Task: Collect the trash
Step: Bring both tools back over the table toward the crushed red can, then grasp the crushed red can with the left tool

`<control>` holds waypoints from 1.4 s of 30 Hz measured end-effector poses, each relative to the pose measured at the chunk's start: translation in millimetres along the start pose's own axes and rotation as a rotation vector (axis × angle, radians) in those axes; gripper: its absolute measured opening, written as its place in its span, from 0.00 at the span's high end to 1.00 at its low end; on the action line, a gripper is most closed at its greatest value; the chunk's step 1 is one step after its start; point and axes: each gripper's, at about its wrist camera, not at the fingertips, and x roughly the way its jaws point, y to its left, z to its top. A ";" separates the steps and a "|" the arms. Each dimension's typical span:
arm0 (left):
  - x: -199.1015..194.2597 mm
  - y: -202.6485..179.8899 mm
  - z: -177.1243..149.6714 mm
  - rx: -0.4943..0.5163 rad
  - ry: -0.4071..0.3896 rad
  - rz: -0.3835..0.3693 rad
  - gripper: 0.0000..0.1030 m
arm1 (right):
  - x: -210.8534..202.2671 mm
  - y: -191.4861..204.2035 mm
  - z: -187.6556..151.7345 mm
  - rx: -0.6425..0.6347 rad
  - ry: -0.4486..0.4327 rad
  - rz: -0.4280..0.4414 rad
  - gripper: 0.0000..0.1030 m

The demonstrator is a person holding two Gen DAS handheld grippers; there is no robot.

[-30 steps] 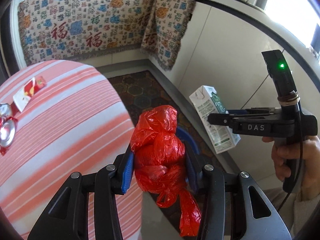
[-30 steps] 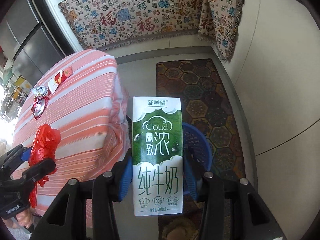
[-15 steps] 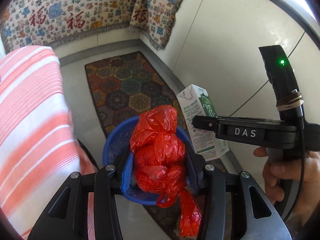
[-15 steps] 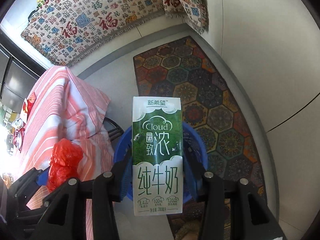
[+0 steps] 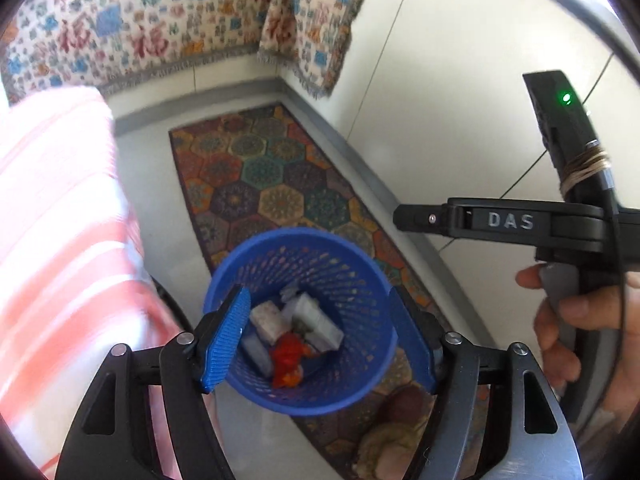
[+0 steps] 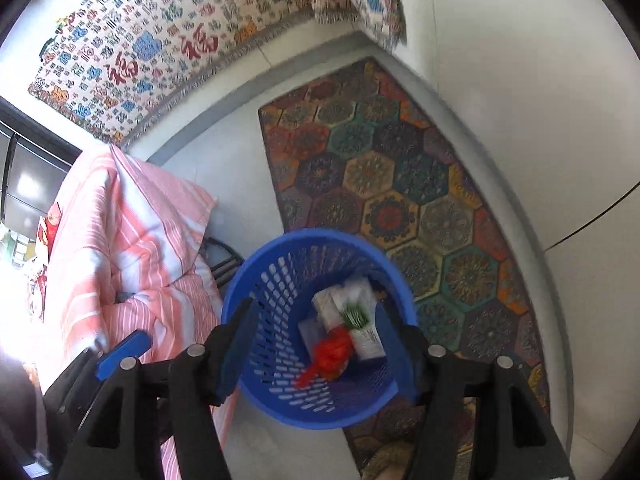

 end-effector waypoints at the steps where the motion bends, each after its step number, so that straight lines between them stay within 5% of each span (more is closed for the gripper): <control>1: -12.5 0.7 -0.2 0.000 -0.019 0.003 0.24 | -8.2 3.3 0.1 -0.011 -0.031 -0.007 0.40; 7: -90.3 19.1 -22.1 -0.012 -0.099 0.050 0.10 | -64.3 42.8 -6.2 -0.110 -0.269 -0.030 0.40; 11: -121.1 49.8 -54.3 -0.040 -0.090 0.147 0.09 | -86.7 86.4 -21.4 -0.193 -0.357 -0.006 0.40; 23: -166.1 190.3 -132.4 -0.263 -0.070 0.428 0.09 | -51.7 266.2 -104.3 -0.638 -0.240 0.137 0.40; 32: -178.3 262.1 -138.9 -0.273 -0.065 0.440 0.03 | -3.6 329.7 -132.8 -0.755 -0.170 0.096 0.38; 42: -168.9 329.4 -79.6 -0.226 -0.092 0.312 0.02 | 4.6 346.2 -139.6 -0.794 -0.219 0.090 0.33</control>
